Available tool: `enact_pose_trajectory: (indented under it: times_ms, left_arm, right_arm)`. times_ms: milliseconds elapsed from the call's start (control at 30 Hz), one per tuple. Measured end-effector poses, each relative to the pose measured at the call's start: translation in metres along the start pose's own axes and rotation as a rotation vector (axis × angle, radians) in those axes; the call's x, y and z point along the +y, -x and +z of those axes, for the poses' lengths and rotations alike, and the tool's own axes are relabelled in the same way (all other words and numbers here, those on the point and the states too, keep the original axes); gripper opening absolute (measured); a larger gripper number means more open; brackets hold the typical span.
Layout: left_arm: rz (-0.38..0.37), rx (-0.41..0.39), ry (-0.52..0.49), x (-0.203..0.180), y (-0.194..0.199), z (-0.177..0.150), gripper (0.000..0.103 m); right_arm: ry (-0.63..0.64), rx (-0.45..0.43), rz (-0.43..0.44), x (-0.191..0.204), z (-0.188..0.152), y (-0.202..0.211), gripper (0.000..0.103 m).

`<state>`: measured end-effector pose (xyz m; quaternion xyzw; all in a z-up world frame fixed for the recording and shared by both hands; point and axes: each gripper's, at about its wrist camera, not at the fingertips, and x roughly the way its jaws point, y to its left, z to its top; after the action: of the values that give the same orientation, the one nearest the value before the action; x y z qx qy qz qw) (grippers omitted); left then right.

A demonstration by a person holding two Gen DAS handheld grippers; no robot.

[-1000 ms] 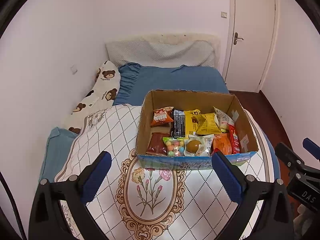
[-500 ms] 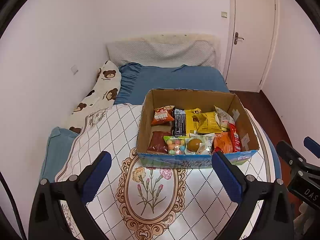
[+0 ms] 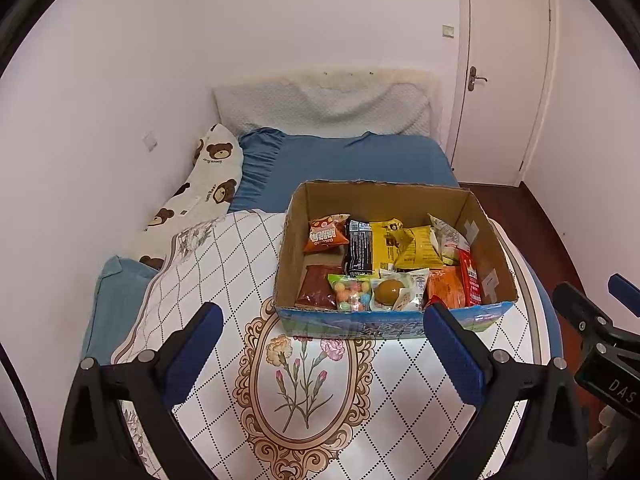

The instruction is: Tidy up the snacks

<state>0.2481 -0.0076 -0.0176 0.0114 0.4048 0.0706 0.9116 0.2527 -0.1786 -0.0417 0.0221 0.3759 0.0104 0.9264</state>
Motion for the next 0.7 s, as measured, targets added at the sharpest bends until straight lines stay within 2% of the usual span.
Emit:
enact_pose_trajectory:
  times_ms: [700]
  left_arm:
    - [0.0,0.001,-0.001,-0.0001,0.0008,-0.0006,0.103]
  right_arm:
    - [0.01,0.002,-0.007,-0.0005,0.0014,0.003,0.103]
